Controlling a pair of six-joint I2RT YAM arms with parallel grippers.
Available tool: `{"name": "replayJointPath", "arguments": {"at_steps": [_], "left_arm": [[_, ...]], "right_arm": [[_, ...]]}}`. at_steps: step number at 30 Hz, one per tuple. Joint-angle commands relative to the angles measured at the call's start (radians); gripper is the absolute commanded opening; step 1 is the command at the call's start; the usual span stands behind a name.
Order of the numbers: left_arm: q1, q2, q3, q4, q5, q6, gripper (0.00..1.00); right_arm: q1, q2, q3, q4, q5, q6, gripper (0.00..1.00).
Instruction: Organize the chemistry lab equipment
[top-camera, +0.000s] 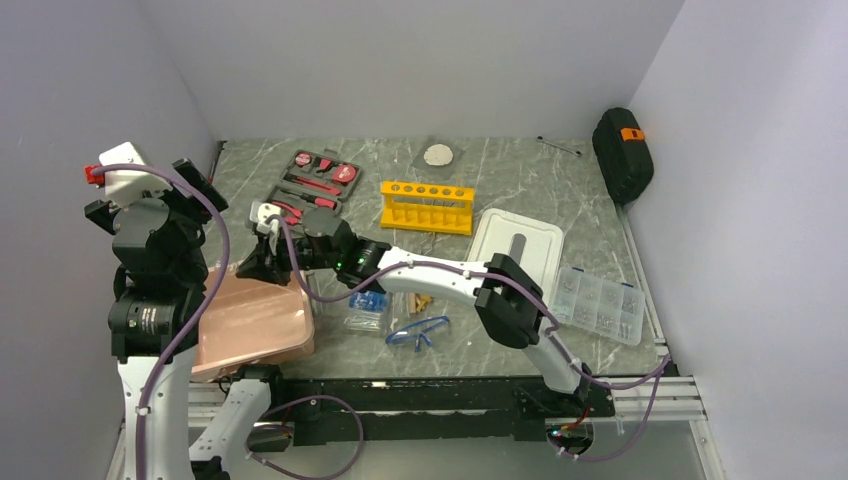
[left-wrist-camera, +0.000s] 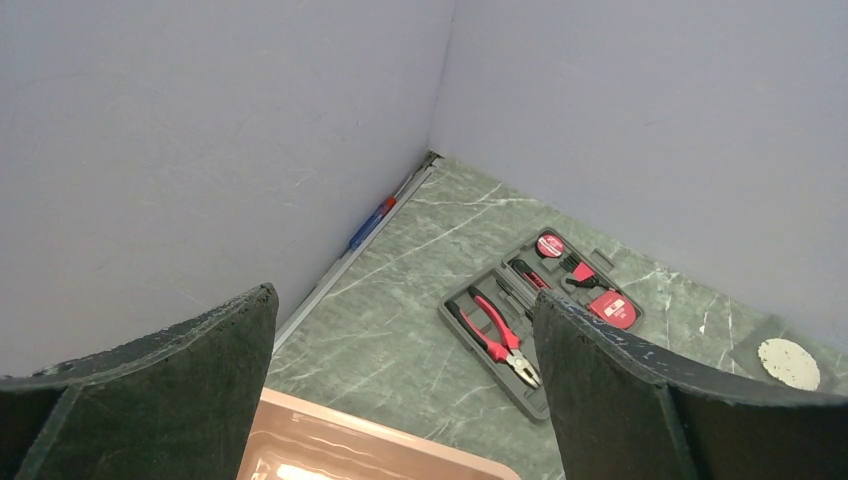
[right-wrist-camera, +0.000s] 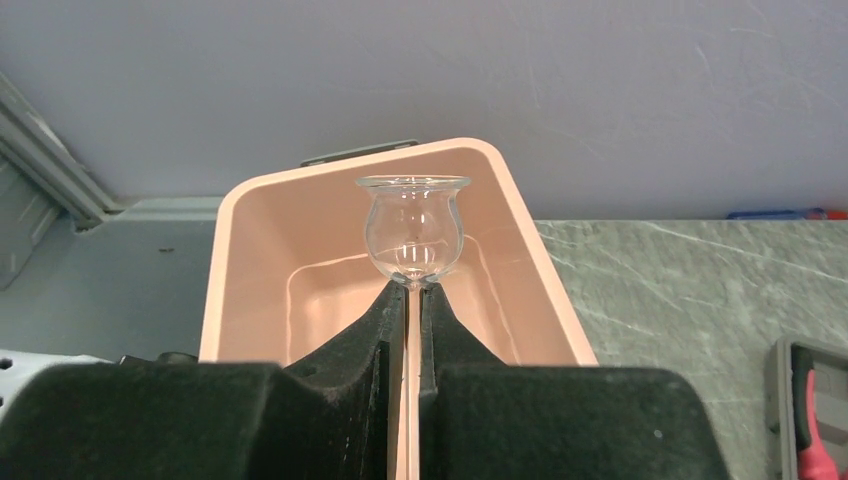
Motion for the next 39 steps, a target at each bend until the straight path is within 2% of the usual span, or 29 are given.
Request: {"name": "replayJointPath", "arguments": {"at_steps": [1,8,15,20,27,34,39], "left_arm": [[-0.004,-0.007,0.033,-0.01,0.009,-0.005,0.99],[-0.013,-0.014,0.021,0.002,0.052,0.031,0.99],[-0.023,-0.025,0.056,-0.04,0.128,0.033,0.99],[-0.027,-0.037,0.089,-0.076,0.2,0.011,0.99],[-0.037,-0.043,0.131,-0.117,0.303,-0.018,0.99],[-0.046,-0.054,0.131,-0.134,0.393,-0.062,0.99],[-0.051,-0.055,0.108,-0.127,0.391,-0.062,0.99]], "right_arm": [[-0.004,0.021,0.079,-0.015,-0.073,-0.012,0.0],[-0.053,0.071,0.098,-0.011,-0.197,0.075,0.0],[-0.068,0.136,0.227,-0.288,-0.219,-0.047,0.0],[-0.067,0.198,0.313,-0.441,-0.181,-0.145,0.0],[-0.066,0.233,0.29,-0.454,-0.128,-0.183,0.0],[-0.065,0.306,0.345,-0.49,-0.066,-0.22,0.0],[-0.065,0.367,0.404,-0.518,0.005,-0.213,0.0]]}}
